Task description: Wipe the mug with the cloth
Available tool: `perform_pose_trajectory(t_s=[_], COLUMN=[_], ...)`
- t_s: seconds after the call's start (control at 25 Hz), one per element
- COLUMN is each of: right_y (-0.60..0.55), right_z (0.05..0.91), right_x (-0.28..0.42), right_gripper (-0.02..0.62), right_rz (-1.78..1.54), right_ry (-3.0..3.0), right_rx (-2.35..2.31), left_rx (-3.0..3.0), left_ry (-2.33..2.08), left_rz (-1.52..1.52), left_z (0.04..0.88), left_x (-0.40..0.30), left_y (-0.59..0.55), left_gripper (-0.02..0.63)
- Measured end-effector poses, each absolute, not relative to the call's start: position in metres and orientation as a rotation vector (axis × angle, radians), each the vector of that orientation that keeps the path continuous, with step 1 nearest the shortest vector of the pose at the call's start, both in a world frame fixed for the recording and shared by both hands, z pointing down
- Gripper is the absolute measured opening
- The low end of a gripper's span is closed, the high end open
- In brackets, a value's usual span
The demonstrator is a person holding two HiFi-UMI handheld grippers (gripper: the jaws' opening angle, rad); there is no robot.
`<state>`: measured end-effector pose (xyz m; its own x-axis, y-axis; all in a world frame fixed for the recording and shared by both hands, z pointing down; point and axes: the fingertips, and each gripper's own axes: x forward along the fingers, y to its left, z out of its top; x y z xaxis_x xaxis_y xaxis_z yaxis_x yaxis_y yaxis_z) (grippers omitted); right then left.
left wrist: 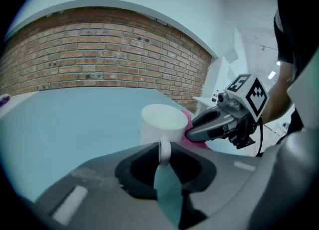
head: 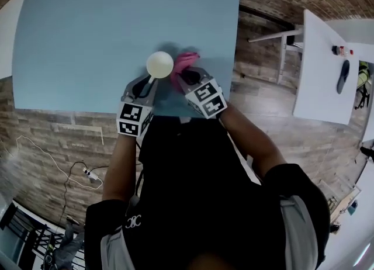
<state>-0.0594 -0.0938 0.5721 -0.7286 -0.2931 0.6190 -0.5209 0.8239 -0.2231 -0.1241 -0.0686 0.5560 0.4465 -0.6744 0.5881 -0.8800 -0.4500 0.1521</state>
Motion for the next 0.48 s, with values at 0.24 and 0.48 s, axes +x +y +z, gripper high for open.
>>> perform_pose_trajectory(t_s=[0.24,0.48], right_y=[-0.09,-0.081], right_z=[0.581,0.559], right_x=[-0.064,-0.074], right_gripper=[0.035,0.035], right_rz=[0.406,0.365], right_ry=[-2.437,-2.525], right_rx=[0.552,0.455], left_rx=[2.264,2.219], left_ry=[-1.282,-1.282], left_rz=[0.759,0.814], left_z=[0.559,0.563], left_x=[-0.126,-0.124], left_y=[-0.066,-0.064], left_gripper=[0.058,0.055])
